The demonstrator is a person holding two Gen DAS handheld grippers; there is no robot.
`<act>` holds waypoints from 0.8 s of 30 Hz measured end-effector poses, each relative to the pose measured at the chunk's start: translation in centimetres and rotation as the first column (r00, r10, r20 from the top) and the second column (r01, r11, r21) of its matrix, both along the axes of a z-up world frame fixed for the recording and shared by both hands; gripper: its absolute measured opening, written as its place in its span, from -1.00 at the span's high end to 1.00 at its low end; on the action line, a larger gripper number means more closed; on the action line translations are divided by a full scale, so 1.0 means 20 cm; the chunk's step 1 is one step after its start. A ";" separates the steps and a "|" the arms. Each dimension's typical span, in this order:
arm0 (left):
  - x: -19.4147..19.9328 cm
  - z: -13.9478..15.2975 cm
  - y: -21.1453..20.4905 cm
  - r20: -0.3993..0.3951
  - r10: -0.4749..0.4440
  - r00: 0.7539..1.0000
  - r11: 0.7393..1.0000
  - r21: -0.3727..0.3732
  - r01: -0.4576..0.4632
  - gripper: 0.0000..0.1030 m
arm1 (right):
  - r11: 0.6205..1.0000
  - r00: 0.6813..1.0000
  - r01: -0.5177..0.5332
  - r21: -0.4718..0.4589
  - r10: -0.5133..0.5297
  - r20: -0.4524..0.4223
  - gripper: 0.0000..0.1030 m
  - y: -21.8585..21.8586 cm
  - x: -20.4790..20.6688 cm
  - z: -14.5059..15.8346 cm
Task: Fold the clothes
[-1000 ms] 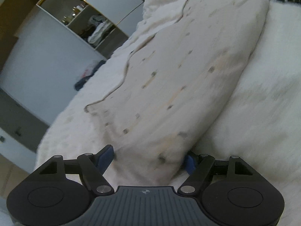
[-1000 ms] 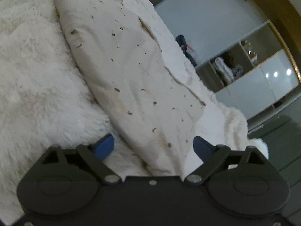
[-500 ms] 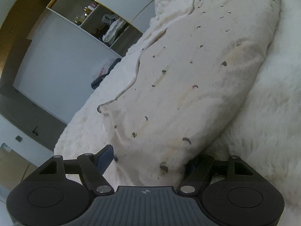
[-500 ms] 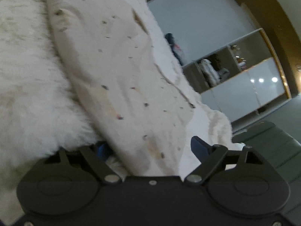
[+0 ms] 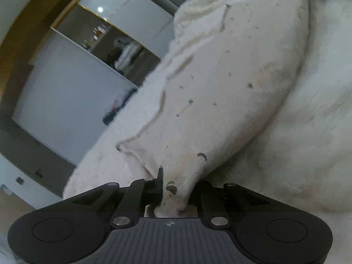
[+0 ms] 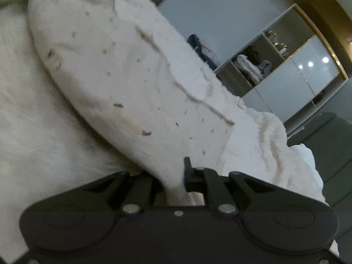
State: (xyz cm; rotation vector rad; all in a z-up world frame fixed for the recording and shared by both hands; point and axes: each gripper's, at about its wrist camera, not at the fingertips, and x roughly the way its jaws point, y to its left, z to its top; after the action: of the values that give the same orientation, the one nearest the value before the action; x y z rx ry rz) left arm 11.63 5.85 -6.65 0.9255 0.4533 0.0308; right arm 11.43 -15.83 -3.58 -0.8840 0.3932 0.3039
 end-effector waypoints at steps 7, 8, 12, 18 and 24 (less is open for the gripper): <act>-0.55 0.39 0.02 0.063 -0.034 0.997 0.999 0.003 0.033 0.85 | 0.997 0.997 -0.065 -0.028 0.066 0.030 0.93 -0.10 -0.47 0.32; -0.66 0.49 0.02 0.082 -0.036 0.996 0.999 -0.007 0.037 0.85 | 0.996 0.996 -0.083 -0.031 0.084 0.032 0.93 -0.12 -0.55 0.39; -0.97 0.77 -0.02 0.122 -0.051 0.991 0.999 0.009 0.051 0.84 | 0.988 0.987 -0.151 -0.036 0.153 0.057 0.93 -0.19 -0.89 0.72; -1.28 1.26 -0.07 0.233 -0.036 0.972 0.999 0.021 0.032 0.84 | 0.978 0.971 -0.206 0.025 0.202 0.130 0.93 -0.26 -1.19 1.28; -1.03 1.40 -0.02 0.177 -0.029 0.984 0.999 0.044 0.021 0.84 | 0.972 0.977 -0.212 0.105 0.210 0.034 0.92 -0.25 -0.91 1.51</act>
State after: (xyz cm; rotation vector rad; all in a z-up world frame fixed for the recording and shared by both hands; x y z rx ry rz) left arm -9.01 5.50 21.31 0.9608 0.2765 0.0992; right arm -6.67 -20.82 26.71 -0.8231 0.2587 0.5062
